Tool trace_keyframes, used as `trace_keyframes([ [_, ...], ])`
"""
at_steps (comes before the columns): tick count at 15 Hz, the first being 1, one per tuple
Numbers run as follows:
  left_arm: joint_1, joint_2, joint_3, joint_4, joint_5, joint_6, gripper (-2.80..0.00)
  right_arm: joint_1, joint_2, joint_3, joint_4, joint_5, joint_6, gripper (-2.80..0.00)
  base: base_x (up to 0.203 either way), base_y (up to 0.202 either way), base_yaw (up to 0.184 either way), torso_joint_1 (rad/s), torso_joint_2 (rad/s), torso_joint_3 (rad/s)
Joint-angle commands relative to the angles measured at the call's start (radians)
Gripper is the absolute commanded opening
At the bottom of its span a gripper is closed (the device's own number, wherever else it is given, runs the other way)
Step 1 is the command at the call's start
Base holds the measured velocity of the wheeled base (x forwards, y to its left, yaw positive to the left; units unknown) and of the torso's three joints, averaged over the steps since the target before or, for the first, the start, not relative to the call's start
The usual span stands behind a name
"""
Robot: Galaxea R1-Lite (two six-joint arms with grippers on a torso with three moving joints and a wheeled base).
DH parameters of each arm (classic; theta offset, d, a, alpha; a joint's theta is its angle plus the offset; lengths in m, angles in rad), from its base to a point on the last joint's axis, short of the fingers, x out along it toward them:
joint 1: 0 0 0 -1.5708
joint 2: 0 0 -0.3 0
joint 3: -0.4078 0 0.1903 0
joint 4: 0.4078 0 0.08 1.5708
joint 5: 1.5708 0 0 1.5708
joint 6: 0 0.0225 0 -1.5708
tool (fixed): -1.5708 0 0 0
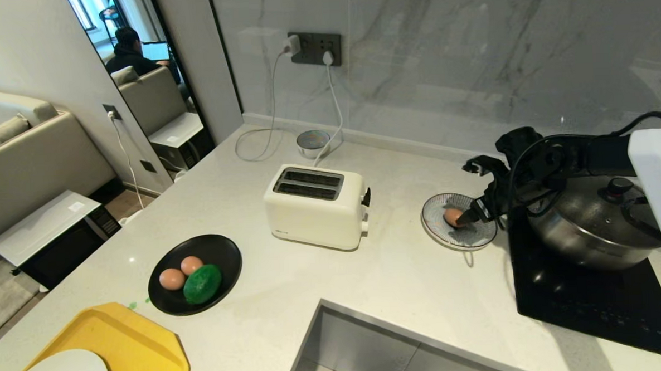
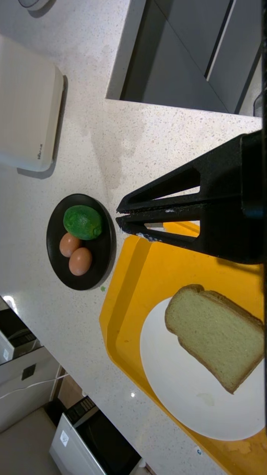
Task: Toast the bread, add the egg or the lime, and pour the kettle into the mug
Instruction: Pick up the egg
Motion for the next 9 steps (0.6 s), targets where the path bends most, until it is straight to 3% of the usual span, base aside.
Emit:
trace_keyframes([
  [1, 0.000, 0.000, 0.000, 0.000, 0.000, 0.000, -2.80, 0.000, -0.009, -0.003, 0.003, 0.002, -0.001, 0.00, 0.000, 0.000, 0.000, -0.002, 0.01, -0.196],
  [6, 0.000, 0.000, 0.000, 0.000, 0.000, -0.002, -2.80, 0.002, -0.010, -0.006, 0.001, 0.002, -0.003, 0.00, 0.000, 0.000, 0.000, 0.005, 0.00, -0.186],
  [9, 0.000, -0.001, 0.000, 0.000, 0.000, -0.002, -2.80, 0.010, -0.010, -0.015, -0.010, 0.001, -0.005, 0.00, 0.000, 0.000, 0.000, 0.004, 0.00, -0.052],
])
